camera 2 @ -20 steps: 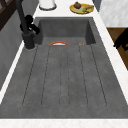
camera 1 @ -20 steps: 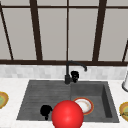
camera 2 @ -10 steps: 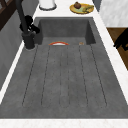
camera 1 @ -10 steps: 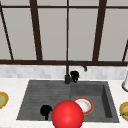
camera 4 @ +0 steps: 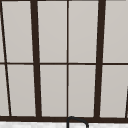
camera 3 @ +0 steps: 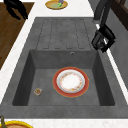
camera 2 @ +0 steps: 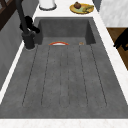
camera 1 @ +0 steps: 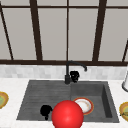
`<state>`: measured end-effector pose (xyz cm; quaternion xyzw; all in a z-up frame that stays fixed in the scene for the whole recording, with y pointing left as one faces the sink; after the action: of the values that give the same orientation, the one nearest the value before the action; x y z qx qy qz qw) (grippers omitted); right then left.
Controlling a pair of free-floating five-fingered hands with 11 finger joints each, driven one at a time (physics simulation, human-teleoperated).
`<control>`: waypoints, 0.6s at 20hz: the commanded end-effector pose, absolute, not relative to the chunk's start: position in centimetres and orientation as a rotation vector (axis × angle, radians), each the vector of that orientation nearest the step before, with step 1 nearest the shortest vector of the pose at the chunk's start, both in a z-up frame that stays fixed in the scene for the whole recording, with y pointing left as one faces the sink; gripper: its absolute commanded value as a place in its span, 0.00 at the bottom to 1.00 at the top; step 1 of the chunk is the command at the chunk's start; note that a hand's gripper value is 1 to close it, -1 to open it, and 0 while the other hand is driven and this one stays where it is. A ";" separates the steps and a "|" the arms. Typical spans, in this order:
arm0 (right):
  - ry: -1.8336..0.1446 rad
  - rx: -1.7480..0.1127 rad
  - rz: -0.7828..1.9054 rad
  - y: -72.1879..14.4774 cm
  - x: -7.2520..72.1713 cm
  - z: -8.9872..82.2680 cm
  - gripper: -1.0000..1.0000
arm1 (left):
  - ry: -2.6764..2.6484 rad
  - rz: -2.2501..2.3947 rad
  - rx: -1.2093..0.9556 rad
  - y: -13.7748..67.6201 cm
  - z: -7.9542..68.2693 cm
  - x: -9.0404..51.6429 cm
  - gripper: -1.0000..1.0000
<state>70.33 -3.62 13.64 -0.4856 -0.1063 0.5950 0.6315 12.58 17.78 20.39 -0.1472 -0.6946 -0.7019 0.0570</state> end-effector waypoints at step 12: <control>-0.112 -1.315 1.389 -1.3 70.2 13.7 1.00 | -2.106 -2.128 -0.446 17.8 20.4 12.6 0.50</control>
<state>70.01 -2.88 13.17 -0.5281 -0.0847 0.5874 0.6073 12.58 17.78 20.39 -0.1472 -0.6946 -0.7019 0.0570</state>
